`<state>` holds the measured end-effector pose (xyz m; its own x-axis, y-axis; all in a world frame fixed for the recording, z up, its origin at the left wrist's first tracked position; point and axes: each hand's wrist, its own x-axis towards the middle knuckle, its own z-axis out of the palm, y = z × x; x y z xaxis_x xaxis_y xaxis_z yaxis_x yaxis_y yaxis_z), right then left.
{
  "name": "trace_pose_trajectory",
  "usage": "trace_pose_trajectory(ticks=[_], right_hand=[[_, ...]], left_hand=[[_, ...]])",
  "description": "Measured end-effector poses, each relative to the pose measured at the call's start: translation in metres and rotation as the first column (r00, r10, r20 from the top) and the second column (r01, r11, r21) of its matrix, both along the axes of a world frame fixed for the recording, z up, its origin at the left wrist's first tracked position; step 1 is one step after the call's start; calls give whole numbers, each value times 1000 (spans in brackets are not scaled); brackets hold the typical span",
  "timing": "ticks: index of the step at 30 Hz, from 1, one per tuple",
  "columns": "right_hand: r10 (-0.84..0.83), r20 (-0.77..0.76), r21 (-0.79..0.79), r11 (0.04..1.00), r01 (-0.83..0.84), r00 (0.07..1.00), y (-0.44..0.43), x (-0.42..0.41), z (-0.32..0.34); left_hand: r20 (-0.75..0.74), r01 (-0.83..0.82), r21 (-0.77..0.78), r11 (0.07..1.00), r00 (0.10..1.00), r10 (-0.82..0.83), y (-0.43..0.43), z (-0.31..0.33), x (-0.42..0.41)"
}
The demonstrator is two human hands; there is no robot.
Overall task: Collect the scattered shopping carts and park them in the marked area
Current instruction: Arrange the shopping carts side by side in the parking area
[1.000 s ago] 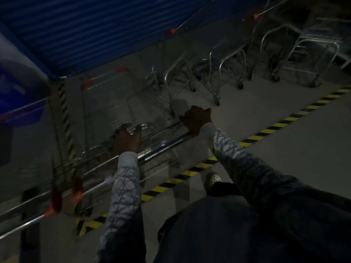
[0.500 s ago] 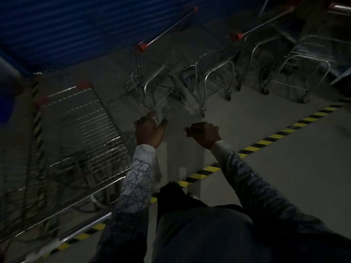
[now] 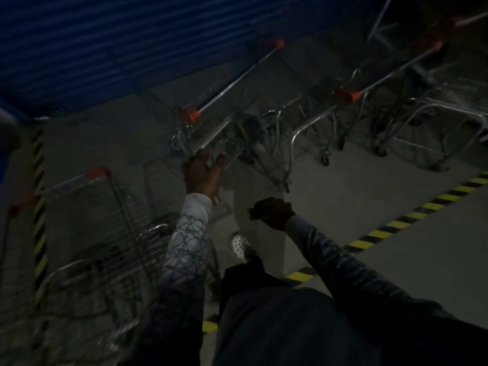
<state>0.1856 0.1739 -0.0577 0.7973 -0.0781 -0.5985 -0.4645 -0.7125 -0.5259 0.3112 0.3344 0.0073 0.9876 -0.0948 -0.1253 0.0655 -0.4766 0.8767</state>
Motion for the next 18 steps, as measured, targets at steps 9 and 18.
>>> trace_pose_trajectory(ticks=[9, 18], right_hand=[[-75, 248, 38, 997, 68, 966, -62, 179, 29], [-48, 578, -338, 895, 292, 815, -119, 334, 18]], left_hand=[[125, 104, 394, 913, 978, -166, -102, 12, 165], [-46, 121, 794, 595, 989, -140, -119, -28, 235]])
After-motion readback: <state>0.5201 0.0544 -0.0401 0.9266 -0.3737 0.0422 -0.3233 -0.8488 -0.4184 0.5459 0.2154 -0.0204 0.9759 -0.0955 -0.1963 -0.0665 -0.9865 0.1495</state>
